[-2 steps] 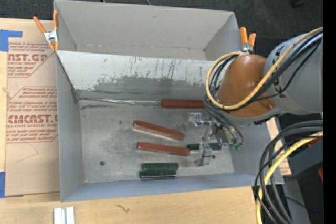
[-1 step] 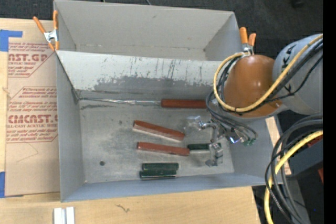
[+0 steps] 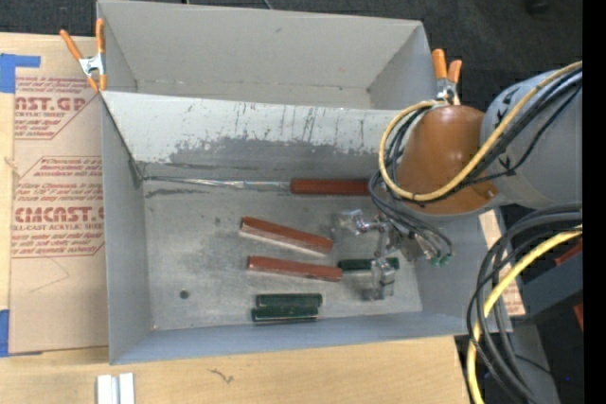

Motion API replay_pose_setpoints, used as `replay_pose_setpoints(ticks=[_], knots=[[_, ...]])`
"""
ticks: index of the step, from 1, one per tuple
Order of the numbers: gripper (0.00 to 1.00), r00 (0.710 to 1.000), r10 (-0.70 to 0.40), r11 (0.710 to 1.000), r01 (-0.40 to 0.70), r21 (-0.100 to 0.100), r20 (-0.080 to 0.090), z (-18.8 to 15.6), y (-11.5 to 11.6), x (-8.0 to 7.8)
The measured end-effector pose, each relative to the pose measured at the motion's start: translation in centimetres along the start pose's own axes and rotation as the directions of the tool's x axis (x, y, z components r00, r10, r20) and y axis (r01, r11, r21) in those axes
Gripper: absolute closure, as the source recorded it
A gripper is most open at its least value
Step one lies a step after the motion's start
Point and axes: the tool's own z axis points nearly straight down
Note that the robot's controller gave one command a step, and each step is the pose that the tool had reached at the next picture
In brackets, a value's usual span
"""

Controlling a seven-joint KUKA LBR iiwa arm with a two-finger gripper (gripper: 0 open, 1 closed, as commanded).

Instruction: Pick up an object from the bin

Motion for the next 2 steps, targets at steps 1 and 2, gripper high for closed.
replay_pose_setpoints(ticks=[1, 2], knots=[[0.00, 1.000, 0.000, 1.000, 0.000, 0.001, 0.001, 0.04, 0.12, -0.05], [1.00, 1.000, 0.000, 1.000, 0.000, 0.001, 0.001, -0.03, 0.10, -0.07]])
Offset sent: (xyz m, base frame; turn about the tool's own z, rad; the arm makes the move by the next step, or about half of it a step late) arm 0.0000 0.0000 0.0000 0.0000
